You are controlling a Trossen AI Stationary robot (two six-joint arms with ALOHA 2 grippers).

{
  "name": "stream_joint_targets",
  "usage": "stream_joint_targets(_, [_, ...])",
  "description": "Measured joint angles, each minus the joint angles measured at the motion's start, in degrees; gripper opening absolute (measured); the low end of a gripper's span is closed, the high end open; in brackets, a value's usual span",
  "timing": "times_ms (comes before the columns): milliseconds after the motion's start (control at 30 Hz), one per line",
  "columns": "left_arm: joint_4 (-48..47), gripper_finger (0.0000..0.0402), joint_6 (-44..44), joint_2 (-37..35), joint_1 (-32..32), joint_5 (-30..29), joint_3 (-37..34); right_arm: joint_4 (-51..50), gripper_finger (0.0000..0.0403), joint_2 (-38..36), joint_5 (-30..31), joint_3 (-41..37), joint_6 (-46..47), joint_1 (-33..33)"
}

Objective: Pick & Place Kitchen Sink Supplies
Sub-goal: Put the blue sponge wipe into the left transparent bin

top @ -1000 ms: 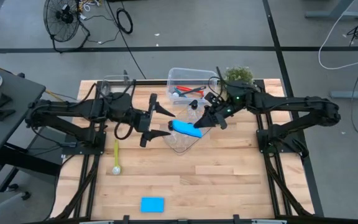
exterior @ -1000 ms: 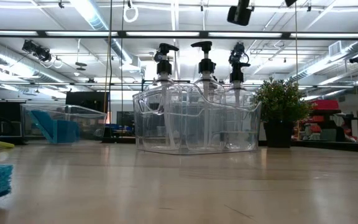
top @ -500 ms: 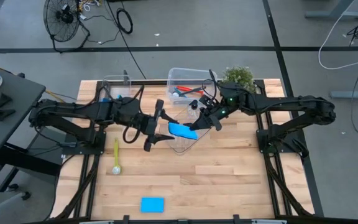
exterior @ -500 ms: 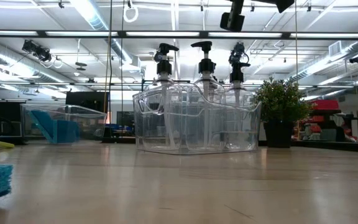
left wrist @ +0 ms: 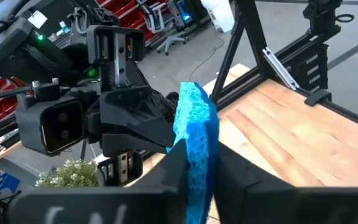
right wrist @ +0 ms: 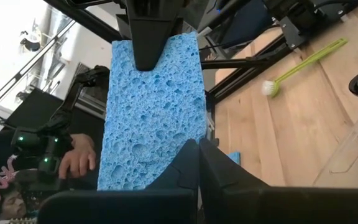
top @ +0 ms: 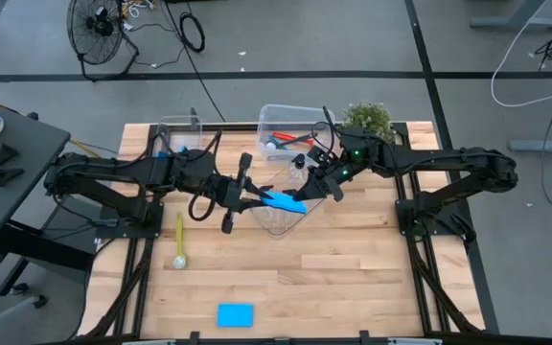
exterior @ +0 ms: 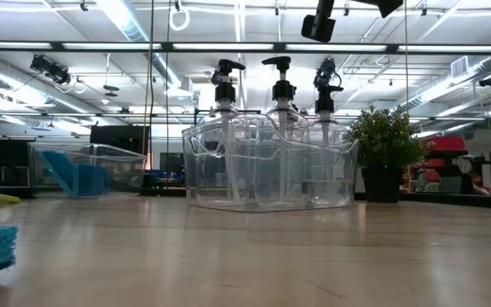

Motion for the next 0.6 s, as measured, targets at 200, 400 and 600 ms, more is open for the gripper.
stream_joint_targets(200, [0.0, 0.0013, 0.0, 0.0, 0.0, 0.0, 0.0, 0.1, 0.0015, 0.0, 0.0, 0.0, 0.0, 0.0])
stream_joint_targets(400, [0.0, 0.0022, 0.0, 0.0, 0.0, 0.2, 0.0, 1.3, 0.0054, 0.0, 0.7, 0.0, 0.2, 0.0])
stream_joint_targets(600, [-0.1, 0.0011, -2.5, 0.0, 0.0, 2.1, 0.0, 1.9, 0.0113, 0.0, 3.0, 0.0, 0.3, 0.0])
